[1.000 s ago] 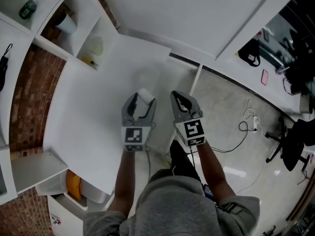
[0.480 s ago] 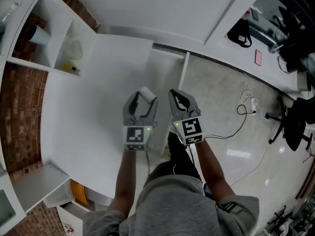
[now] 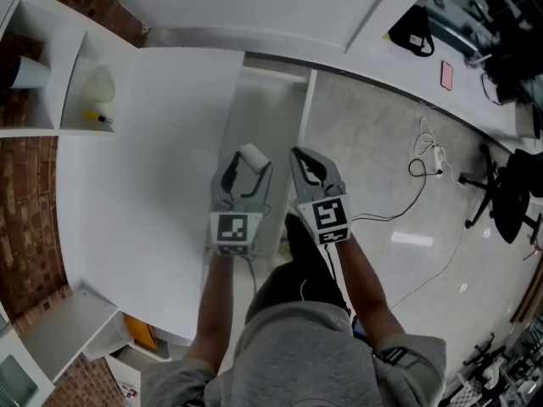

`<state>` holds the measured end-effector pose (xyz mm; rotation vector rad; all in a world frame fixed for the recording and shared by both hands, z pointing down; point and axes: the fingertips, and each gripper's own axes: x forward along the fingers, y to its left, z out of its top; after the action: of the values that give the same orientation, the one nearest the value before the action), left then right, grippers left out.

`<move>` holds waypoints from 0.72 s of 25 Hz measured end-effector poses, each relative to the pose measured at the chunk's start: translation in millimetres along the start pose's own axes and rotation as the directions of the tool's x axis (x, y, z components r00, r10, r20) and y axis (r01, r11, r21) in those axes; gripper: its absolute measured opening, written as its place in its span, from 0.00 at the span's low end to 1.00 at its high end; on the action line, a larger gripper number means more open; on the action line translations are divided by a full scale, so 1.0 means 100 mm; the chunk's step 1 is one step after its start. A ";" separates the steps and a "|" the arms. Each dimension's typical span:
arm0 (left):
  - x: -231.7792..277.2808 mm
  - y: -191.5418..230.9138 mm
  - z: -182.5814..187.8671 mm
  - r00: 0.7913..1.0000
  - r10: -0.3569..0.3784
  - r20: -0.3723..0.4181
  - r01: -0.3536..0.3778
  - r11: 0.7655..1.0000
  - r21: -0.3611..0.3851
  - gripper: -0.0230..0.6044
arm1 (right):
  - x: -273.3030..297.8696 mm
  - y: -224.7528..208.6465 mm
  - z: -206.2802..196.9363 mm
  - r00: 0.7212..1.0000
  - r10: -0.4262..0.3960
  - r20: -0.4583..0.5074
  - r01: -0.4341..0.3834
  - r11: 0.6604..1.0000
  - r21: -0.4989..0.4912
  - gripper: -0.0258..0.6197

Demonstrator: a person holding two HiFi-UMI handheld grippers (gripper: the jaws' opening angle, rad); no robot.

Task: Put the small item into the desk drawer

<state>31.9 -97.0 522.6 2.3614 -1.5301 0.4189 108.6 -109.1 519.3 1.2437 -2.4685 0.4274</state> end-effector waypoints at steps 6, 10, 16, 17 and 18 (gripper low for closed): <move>0.23 -0.04 -0.29 0.998 -0.030 -0.051 0.030 0.999 -0.016 0.50 | 0.10 -0.18 -0.27 0.999 -0.018 -0.036 0.019 0.999 0.035 0.04; 0.37 -0.03 -0.45 0.995 -0.037 -0.094 0.037 0.999 -0.006 0.50 | 0.17 -0.26 -0.40 0.998 -0.020 -0.051 0.023 0.998 0.052 0.04; 0.53 0.02 -0.77 0.990 -0.037 -0.137 0.034 0.999 -0.025 0.50 | 0.25 -0.34 -0.57 0.997 -0.026 -0.068 0.031 0.997 0.073 0.04; 0.56 0.03 -0.83 0.989 -0.035 -0.146 0.032 0.999 -0.026 0.50 | 0.26 -0.35 -0.59 0.997 -0.027 -0.070 0.032 0.997 0.076 0.04; 0.59 0.03 -0.88 0.988 -0.035 -0.153 0.031 0.999 -0.027 0.50 | 0.27 -0.36 -0.61 0.997 -0.028 -0.072 0.034 0.996 0.077 0.04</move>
<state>44.5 -112.0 626.4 2.2744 -1.4173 0.5566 132.8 -123.4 589.3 1.2730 -2.3908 0.5553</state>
